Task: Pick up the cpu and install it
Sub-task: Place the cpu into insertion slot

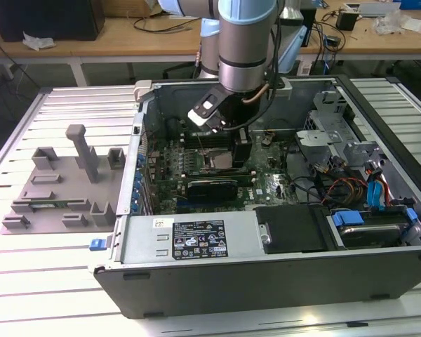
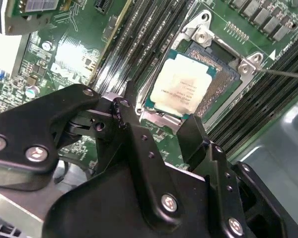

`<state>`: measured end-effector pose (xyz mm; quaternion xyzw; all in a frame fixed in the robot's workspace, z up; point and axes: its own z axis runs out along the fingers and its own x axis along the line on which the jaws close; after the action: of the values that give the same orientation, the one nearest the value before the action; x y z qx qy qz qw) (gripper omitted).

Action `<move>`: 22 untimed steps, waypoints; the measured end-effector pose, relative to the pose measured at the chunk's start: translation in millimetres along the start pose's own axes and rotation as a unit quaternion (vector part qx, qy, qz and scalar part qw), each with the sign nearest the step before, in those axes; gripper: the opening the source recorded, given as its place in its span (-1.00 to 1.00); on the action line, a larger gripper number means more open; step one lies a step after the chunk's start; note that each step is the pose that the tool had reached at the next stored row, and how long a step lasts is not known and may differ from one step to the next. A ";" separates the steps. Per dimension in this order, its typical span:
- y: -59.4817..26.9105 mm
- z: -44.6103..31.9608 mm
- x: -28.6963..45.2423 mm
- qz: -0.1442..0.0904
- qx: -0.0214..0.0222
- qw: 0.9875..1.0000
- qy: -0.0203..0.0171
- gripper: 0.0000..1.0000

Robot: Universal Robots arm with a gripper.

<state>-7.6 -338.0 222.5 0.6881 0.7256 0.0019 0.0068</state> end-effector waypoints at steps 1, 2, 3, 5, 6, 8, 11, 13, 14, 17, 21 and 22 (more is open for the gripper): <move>-2.4 0.8 0.2 -0.003 0.000 1.000 0.002 0.19; -4.2 1.4 0.2 -0.006 0.000 1.000 0.005 0.19; -4.9 1.9 0.3 -0.008 -0.001 1.000 0.007 0.19; -7.2 4.7 0.7 -0.015 -0.001 1.000 0.016 0.19; -9.0 6.5 0.9 -0.020 -0.001 1.000 0.021 0.19; -11.3 8.4 1.1 -0.024 -0.001 0.999 0.023 0.19; -12.7 12.1 1.2 -0.033 -0.002 0.999 0.027 0.19; -12.8 13.7 1.3 -0.038 -0.001 0.999 0.028 0.19; -12.9 14.5 1.2 -0.041 -0.001 0.999 0.028 0.19; -12.8 15.2 1.3 -0.043 -0.001 0.999 0.028 0.19; -12.9 16.8 1.3 -0.046 -0.001 0.999 0.028 0.19; -13.0 17.1 1.4 -0.047 -0.001 0.999 0.028 0.19</move>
<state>-20.4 -337.5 205.2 0.6531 0.7569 0.0218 -0.0127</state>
